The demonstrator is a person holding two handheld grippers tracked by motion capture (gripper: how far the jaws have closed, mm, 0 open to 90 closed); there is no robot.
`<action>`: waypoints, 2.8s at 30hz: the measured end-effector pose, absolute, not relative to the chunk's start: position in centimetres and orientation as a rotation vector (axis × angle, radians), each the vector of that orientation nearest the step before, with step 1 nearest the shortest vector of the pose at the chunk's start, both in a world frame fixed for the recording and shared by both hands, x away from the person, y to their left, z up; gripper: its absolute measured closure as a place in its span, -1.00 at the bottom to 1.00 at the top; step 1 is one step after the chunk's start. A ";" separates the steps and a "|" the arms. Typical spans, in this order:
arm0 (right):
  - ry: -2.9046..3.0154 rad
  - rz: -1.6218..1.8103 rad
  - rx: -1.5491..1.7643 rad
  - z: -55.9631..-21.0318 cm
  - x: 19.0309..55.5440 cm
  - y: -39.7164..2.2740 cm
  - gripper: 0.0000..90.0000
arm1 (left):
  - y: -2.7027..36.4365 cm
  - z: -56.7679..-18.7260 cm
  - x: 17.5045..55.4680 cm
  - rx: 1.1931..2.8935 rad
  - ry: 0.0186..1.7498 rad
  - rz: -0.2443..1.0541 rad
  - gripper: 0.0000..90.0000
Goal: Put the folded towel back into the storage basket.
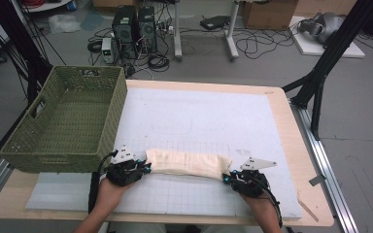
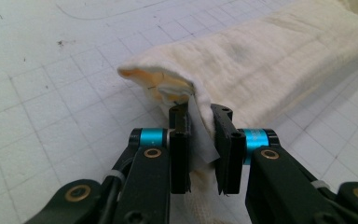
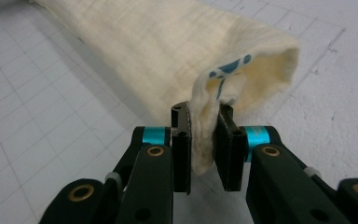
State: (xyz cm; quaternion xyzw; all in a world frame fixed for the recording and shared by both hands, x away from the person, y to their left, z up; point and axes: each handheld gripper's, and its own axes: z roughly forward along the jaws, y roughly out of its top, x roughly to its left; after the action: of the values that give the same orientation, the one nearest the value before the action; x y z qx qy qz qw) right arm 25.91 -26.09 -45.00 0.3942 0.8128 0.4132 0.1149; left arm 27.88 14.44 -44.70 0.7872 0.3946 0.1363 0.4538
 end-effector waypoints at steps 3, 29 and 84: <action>2.352 1.201 1.119 -44.3 25.8 -26.0 0.76 | 14.6 -44.2 27.8 1.926 0.960 0.341 0.74; 2.139 1.422 0.953 -38.4 27.0 -26.4 0.77 | 17.4 -37.1 26.6 1.680 0.809 0.443 0.76; 2.220 1.472 0.596 -29.6 41.8 -2.5 0.78 | 34.9 -31.9 22.9 1.475 0.999 0.781 0.77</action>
State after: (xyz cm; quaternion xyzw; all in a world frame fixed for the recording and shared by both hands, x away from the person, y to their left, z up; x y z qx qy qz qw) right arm 41.77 -2.45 -29.62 0.2139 0.7962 0.5277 0.2045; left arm 22.92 34.86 -31.94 0.6265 0.4245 0.3319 0.5632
